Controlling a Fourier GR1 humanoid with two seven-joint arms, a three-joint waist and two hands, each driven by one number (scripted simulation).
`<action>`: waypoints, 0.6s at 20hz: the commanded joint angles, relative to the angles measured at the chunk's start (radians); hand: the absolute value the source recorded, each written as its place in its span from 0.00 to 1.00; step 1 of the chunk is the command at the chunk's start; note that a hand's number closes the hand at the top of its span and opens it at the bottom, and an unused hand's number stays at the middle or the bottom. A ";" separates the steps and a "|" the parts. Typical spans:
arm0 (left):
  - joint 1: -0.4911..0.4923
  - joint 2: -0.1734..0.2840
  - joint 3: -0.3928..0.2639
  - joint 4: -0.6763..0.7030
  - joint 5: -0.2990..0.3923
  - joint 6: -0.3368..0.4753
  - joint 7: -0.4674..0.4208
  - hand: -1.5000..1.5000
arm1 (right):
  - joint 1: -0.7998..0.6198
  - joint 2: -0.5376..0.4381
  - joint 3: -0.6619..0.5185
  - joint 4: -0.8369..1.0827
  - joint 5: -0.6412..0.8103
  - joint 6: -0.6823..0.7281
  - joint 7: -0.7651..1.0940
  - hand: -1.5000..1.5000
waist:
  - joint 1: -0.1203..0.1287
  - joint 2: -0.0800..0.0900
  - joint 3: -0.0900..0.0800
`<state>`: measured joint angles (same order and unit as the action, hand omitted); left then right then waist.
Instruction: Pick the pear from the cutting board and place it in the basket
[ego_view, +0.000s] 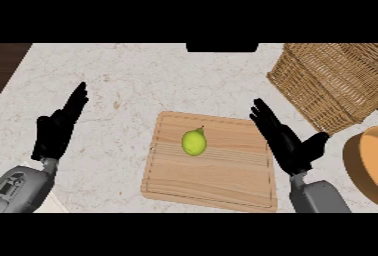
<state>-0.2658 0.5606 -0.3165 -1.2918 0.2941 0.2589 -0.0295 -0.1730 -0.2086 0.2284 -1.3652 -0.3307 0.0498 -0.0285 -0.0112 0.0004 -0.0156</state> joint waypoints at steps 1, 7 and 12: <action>0.045 -0.070 -0.005 0.040 -0.002 -0.012 -0.022 0.50 | -0.126 0.066 -0.050 0.141 -0.009 -0.023 -0.006 1.00 | 0.021 0.003 0.016; 0.180 -0.139 -0.063 0.083 0.098 -0.039 0.140 0.50 | -0.433 0.151 -0.023 0.203 0.002 -0.090 0.089 1.00 | 0.123 0.021 0.015; 0.192 -0.131 -0.063 0.083 0.098 -0.061 0.148 0.50 | -0.593 0.207 0.187 0.327 -0.037 -0.444 0.113 0.00 | 0.125 0.011 0.014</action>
<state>-0.1446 0.4366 -0.3504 -1.2470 0.3799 0.2225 0.0777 -0.6419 -0.0226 0.2917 -1.1106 -0.3827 -0.2297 0.0549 0.0918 0.0087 0.0044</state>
